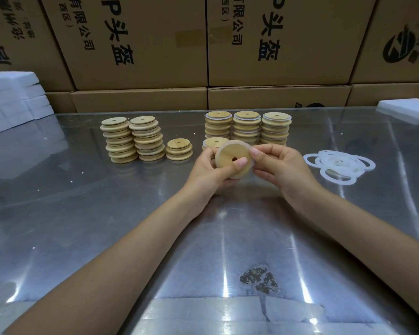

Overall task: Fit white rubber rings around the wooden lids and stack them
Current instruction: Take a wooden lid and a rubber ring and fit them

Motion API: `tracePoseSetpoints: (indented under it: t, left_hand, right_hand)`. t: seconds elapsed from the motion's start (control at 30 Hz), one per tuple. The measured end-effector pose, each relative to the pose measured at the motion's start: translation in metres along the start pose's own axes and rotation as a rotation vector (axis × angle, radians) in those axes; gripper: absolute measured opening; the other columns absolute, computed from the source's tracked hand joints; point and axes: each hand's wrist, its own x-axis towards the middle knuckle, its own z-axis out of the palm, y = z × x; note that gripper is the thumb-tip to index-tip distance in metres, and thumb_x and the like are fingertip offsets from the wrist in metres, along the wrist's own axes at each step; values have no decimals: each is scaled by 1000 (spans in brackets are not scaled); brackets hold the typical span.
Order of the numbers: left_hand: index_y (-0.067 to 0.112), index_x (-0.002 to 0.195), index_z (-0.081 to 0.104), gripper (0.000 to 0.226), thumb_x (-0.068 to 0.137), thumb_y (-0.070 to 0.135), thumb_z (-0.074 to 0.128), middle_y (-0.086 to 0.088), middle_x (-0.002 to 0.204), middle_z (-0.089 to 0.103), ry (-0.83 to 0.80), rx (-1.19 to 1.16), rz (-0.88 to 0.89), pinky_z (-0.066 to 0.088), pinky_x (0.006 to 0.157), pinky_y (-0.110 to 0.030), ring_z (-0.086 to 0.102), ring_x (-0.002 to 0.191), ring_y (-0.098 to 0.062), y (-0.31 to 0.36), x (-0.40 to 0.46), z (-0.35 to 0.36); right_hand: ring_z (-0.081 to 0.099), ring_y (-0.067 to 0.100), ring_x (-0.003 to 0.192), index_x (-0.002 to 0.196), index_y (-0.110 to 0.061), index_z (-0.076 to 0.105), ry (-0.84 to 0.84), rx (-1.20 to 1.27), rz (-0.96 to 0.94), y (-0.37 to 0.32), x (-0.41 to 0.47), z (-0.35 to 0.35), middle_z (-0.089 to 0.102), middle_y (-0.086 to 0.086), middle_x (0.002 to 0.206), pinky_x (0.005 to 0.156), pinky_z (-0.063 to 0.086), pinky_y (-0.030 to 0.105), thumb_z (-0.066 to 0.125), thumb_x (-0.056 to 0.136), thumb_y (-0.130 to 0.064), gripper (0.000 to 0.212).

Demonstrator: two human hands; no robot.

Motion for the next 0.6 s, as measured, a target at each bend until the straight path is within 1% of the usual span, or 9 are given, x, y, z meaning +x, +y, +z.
tracePoseSetpoints:
  t: [0.13, 0.2, 0.27, 0.33, 0.37, 0.4, 0.47, 0.53, 0.6]
  left_hand:
    - [1, 123, 46, 48, 82, 11, 70, -10, 108, 62, -4, 16, 7, 55, 64, -21, 63, 92, -12, 0, 0, 2]
    - [2, 119, 47, 47, 81, 12, 72, -10, 106, 61, -8, 70, 32, 56, 65, -22, 63, 91, -13, 0, 1, 1]
    - [2, 113, 48, 50, 76, 17, 78, -9, 102, 61, -8, 225, 94, 58, 67, -30, 62, 89, -14, 0, 2, 0]
    - [5, 107, 49, 53, 71, 23, 83, -7, 97, 60, -17, 381, 159, 57, 74, -44, 60, 86, -15, -1, 3, -1]
    - [6, 105, 49, 51, 70, 22, 84, -6, 95, 59, -21, 418, 183, 56, 78, -48, 59, 86, -15, -1, 4, -1]
    - [7, 104, 50, 48, 71, 21, 83, -4, 94, 58, -25, 442, 205, 55, 81, -49, 58, 87, -15, -3, 4, -2]
    - [4, 105, 51, 49, 72, 22, 82, 1, 91, 58, -25, 510, 258, 52, 81, -42, 57, 86, -14, -5, 6, -3]
    - [3, 103, 50, 51, 71, 25, 83, 8, 86, 55, -26, 577, 314, 49, 73, -29, 54, 80, -10, -6, 6, -5]
    - [5, 101, 47, 51, 71, 28, 82, 13, 82, 53, -38, 637, 341, 45, 65, -21, 52, 75, -6, -5, 7, -6]
  right_hand:
    - [69, 6, 85, 97, -19, 69, 13, 39, 35, 2, 0, 0, 74, -1, 91, 73, 53, 17, 63, 88, -26, 12]
    - [70, 6, 83, 95, -20, 69, 26, 52, 50, 3, 0, 0, 74, -2, 90, 73, 53, 18, 64, 88, -27, 11]
    - [70, 9, 86, 95, -20, 70, 45, 58, 64, 3, 1, 0, 74, 0, 92, 75, 53, 21, 65, 87, -28, 12]
    - [69, 14, 92, 96, -19, 70, 60, 38, 71, 4, 2, -1, 74, 4, 96, 80, 52, 25, 65, 87, -29, 14]
    - [69, 16, 94, 96, -19, 70, 61, 21, 70, 3, 2, -2, 74, 6, 98, 81, 53, 26, 66, 87, -29, 14]
    - [68, 17, 95, 95, -18, 70, 59, 2, 64, 3, 2, -2, 73, 7, 98, 83, 53, 27, 66, 87, -29, 14]
    - [69, 14, 91, 92, -19, 70, 55, -57, 27, 3, 2, -1, 74, 3, 93, 81, 54, 25, 66, 86, -29, 11]
    - [68, 6, 79, 84, -21, 69, 64, -108, -16, 1, 1, 1, 73, -5, 78, 73, 55, 18, 67, 85, -27, 6]
    - [67, 1, 71, 80, -22, 69, 81, -128, -36, 0, 1, 2, 72, -8, 70, 65, 53, 13, 68, 85, -26, 6]
